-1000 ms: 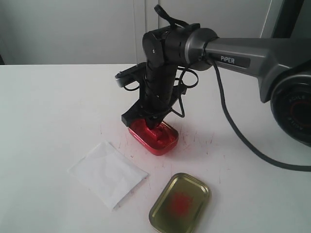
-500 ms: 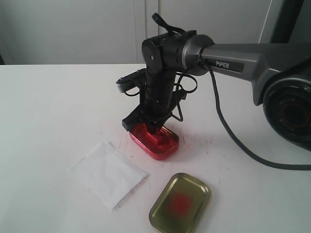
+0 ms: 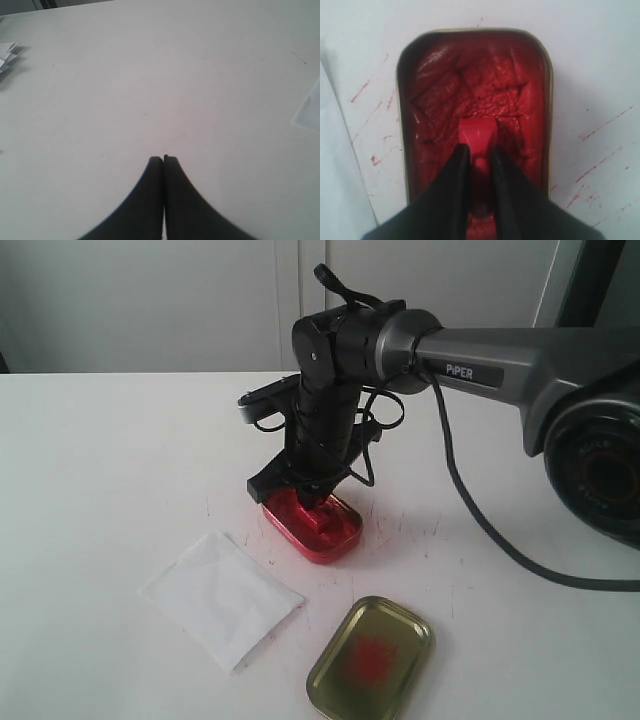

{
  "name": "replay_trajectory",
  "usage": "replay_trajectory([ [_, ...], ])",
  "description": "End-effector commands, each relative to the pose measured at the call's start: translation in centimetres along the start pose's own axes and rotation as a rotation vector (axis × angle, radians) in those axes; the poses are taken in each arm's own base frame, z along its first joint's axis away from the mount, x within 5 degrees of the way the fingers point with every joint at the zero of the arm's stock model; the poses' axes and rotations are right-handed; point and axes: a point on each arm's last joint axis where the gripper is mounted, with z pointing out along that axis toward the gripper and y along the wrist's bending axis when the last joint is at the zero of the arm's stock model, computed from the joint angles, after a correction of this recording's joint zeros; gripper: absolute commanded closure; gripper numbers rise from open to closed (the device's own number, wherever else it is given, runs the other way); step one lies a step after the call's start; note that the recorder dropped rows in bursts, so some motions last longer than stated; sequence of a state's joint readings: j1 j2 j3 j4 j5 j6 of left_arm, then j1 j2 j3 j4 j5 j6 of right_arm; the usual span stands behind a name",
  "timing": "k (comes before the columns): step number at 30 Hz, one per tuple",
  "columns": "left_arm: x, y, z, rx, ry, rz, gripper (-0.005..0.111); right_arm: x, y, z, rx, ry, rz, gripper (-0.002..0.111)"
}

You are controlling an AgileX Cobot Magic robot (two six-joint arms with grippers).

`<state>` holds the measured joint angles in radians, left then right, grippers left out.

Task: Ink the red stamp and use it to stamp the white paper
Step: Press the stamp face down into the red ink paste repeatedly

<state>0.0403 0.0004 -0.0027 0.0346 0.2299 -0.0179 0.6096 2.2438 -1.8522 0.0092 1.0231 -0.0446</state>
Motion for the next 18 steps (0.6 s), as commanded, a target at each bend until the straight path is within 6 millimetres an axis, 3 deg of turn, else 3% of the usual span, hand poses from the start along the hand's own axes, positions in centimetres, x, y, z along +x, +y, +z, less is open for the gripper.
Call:
replay_trajectory([
  [1, 0.1, 0.0, 0.0, 0.005, 0.004, -0.006, 0.107, -0.4, -0.1, -2.2, 0.002, -0.043, 0.007, 0.108],
  [10, 0.1, 0.0, 0.0, 0.005, 0.004, -0.006, 0.107, -0.3, -0.1, -1.9, 0.004, -0.031, 0.006, 0.108],
  [15, 0.1, 0.0, 0.0, 0.005, 0.004, -0.006, 0.107, 0.1, -0.2, 0.0, 0.008, 0.019, -0.007, 0.108],
  [18, 0.1, 0.0, 0.0, 0.005, 0.004, -0.006, 0.107, 0.1, -0.2, -0.3, 0.007, 0.028, -0.007, 0.108],
])
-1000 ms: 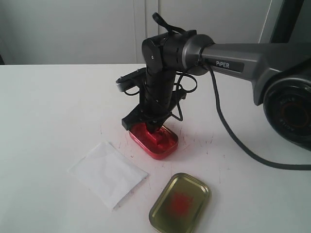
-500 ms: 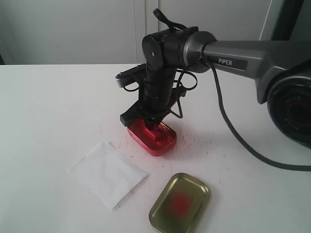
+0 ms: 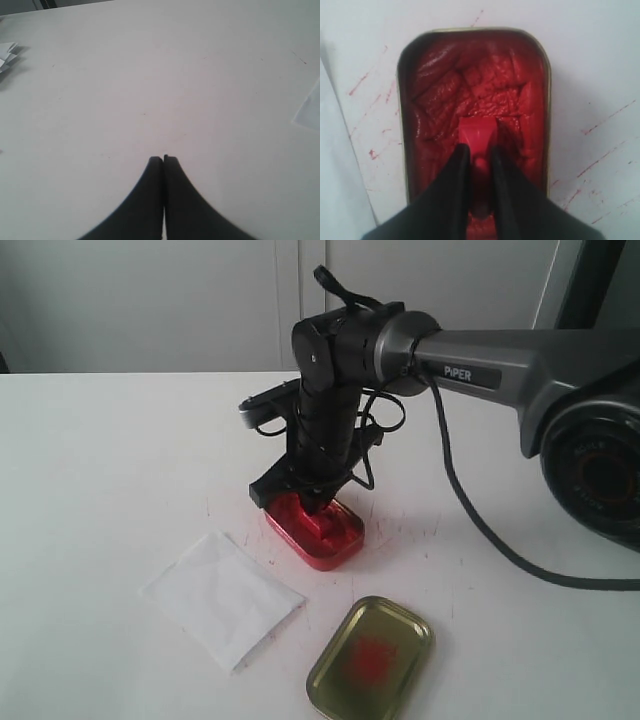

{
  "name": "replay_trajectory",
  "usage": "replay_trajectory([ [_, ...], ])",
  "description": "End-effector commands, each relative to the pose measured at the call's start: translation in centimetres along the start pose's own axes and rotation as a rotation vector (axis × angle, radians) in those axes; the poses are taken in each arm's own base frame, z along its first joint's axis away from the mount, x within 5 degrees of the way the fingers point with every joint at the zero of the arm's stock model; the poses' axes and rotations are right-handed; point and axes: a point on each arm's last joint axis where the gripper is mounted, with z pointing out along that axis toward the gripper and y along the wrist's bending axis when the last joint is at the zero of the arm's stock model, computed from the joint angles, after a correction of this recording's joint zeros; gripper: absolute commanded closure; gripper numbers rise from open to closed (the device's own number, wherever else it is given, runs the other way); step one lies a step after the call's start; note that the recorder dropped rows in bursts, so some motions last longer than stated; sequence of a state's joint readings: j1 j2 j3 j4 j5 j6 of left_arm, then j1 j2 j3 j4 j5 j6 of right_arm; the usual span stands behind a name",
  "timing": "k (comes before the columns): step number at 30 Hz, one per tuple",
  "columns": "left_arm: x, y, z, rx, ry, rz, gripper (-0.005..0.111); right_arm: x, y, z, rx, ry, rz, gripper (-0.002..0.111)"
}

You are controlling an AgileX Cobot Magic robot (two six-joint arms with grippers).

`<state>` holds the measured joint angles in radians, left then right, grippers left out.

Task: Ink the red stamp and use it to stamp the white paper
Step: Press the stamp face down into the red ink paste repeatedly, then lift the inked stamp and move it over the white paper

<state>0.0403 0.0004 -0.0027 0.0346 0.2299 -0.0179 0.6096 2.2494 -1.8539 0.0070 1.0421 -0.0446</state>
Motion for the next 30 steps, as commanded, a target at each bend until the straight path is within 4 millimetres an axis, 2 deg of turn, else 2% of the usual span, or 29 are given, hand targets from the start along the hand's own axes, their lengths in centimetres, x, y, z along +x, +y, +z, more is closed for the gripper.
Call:
replay_trajectory([
  [1, 0.1, 0.0, 0.0, 0.005, 0.004, -0.006, 0.107, -0.1, -0.2, -1.0, 0.007, -0.008, -0.006, 0.108],
  [6, 0.1, 0.0, 0.0, 0.005, 0.004, -0.006, 0.107, -0.7, -0.2, -3.2, 0.01, -0.071, -0.006, 0.108],
  [9, 0.1, 0.0, 0.0, 0.005, 0.004, -0.006, 0.107, -0.9, -0.2, -3.9, 0.011, -0.085, -0.006, 0.108],
  [11, 0.1, 0.0, 0.0, 0.005, 0.004, -0.006, 0.107, -0.8, -0.2, -3.8, 0.01, -0.081, -0.006, 0.108],
  [16, 0.1, 0.0, 0.0, 0.005, 0.004, -0.006, 0.107, -0.6, -0.2, -1.6, 0.008, -0.033, -0.004, 0.108],
  [26, 0.1, 0.0, 0.0, 0.005, 0.004, -0.006, 0.107, -0.6, -0.2, -1.6, 0.008, -0.028, 0.003, 0.108],
  [30, 0.1, 0.0, 0.0, 0.005, 0.004, -0.006, 0.107, -0.8, -0.1, -2.2, 0.008, -0.035, 0.001, 0.108],
])
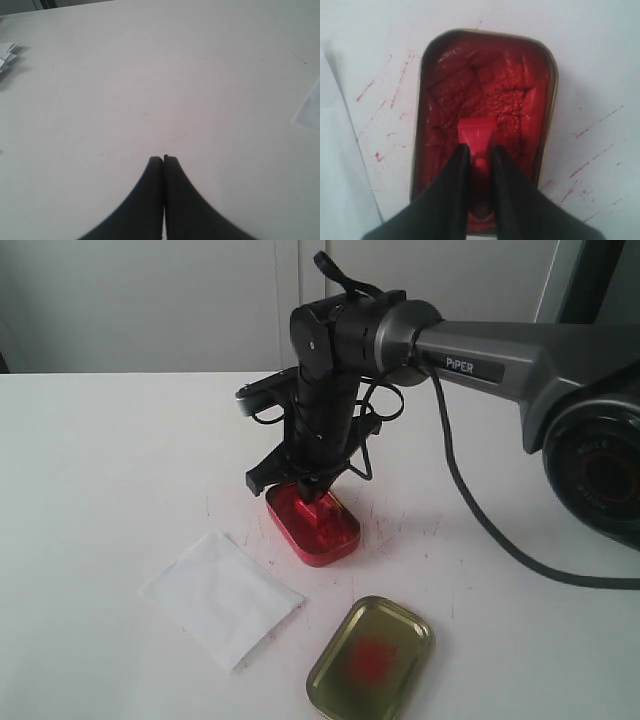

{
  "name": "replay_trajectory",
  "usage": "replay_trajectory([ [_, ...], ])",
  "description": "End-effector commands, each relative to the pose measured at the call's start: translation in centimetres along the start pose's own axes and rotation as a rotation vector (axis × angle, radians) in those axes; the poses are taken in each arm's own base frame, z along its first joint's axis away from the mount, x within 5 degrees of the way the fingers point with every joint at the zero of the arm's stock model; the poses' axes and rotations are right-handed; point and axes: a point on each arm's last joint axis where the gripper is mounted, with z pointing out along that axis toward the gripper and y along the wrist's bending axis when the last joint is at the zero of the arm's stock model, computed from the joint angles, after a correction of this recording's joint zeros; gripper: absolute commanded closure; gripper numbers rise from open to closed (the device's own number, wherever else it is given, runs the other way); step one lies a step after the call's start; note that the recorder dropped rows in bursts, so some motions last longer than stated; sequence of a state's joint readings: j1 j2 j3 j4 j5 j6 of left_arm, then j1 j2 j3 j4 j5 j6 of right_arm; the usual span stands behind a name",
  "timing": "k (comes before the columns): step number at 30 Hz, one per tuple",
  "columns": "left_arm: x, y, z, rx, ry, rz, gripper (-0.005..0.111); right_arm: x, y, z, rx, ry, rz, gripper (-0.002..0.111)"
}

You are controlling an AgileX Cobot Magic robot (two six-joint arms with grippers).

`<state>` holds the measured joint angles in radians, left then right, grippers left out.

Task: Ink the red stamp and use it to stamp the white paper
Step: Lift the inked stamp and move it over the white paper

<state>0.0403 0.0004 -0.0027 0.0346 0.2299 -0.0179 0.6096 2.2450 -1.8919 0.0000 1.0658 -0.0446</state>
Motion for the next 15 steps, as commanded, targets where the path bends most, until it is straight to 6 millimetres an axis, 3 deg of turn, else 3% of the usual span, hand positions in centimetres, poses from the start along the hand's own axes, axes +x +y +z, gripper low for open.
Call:
replay_trajectory([
  [1, 0.1, 0.0, 0.0, 0.005, 0.004, -0.006, 0.107, -0.3, 0.1, -1.3, -0.006, -0.019, 0.005, 0.108],
  [8, 0.1, 0.0, 0.0, 0.005, 0.004, -0.006, 0.107, -0.4, 3.3, -2.5, -0.022, -0.037, -0.059, 0.108],
  [15, 0.1, 0.0, 0.0, 0.005, 0.004, -0.006, 0.107, 0.4, 9.7, -3.1, -0.057, -0.025, -0.193, 0.108],
])
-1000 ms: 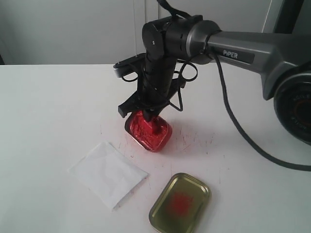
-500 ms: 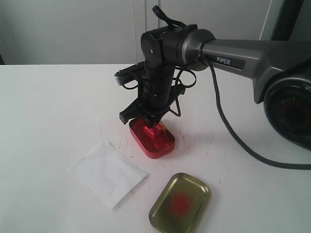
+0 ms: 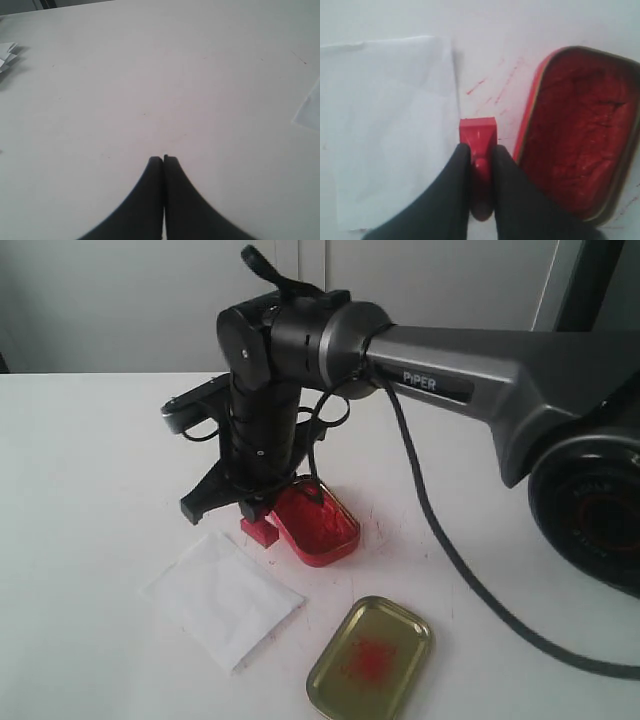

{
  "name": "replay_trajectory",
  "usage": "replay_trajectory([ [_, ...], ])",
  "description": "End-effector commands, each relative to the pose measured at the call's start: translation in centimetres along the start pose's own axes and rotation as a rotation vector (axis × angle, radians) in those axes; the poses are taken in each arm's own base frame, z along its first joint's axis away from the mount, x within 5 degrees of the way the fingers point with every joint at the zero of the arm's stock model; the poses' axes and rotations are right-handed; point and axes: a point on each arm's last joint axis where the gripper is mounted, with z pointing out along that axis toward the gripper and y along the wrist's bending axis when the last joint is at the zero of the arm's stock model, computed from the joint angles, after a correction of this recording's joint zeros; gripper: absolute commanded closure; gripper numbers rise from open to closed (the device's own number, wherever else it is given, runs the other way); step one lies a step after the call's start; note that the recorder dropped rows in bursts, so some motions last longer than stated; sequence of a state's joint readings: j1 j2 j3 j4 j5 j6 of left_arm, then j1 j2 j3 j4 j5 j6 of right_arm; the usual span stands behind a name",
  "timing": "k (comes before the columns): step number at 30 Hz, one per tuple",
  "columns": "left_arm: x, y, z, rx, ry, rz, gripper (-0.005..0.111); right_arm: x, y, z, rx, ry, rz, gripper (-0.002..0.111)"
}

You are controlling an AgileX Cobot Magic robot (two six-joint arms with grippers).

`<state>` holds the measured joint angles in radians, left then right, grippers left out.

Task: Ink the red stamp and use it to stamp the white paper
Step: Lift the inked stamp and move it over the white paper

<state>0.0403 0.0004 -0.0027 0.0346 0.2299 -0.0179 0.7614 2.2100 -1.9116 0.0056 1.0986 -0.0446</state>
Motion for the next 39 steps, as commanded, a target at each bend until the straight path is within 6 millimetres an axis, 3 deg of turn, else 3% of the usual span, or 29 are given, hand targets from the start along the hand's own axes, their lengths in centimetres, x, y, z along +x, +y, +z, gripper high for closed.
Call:
replay_trajectory([
  [1, 0.1, 0.0, 0.0, 0.005, 0.004, -0.006, 0.107, 0.1, 3.3, -0.7, -0.02, 0.0, -0.064, 0.108],
  [8, 0.1, 0.0, 0.0, 0.005, 0.004, -0.006, 0.107, 0.3, 5.8, -0.3, -0.027, -0.001, -0.107, 0.108],
  [27, 0.1, 0.0, 0.0, 0.005, 0.004, -0.006, 0.107, 0.0, 6.0, 1.5, -0.029, -0.021, -0.05, 0.108],
  [39, 0.1, 0.0, 0.0, 0.005, 0.004, -0.006, 0.107, 0.1, 8.5, 1.4, 0.04, -0.047, -0.112, 0.108],
])
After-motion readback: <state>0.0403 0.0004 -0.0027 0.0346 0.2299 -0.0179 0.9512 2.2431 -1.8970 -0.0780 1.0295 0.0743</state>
